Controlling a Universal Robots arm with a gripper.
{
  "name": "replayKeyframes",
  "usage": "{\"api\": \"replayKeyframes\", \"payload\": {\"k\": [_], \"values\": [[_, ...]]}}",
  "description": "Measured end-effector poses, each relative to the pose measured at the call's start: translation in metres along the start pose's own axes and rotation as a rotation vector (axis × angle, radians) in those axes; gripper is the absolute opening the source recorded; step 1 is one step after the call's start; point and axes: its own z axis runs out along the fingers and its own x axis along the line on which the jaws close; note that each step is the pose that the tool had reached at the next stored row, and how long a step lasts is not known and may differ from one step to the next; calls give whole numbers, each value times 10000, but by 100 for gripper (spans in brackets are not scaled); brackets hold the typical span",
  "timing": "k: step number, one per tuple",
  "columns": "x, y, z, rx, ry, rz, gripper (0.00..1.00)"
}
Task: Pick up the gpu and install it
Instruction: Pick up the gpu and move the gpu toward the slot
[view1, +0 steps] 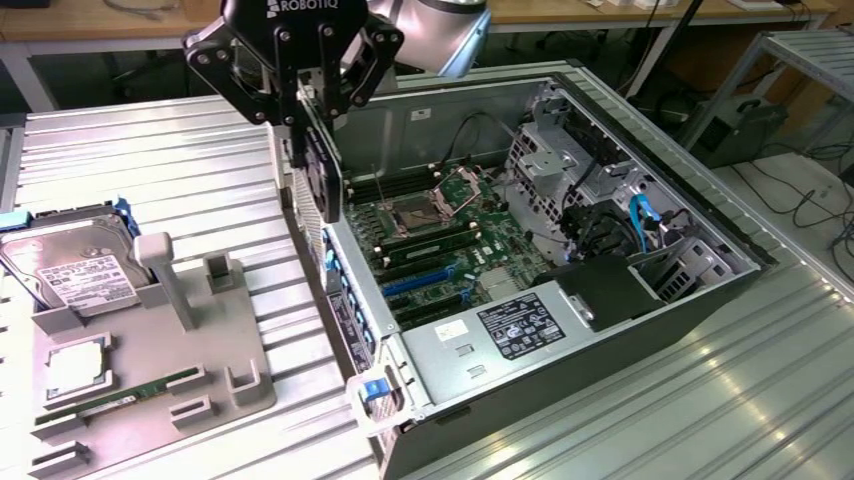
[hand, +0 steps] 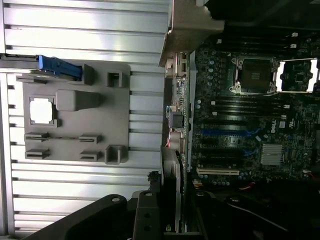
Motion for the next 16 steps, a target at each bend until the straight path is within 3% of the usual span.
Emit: {"api": "replayKeyframes", "payload": {"k": [16], "values": [[-123, -6, 4, 0, 0, 0, 27]]}}
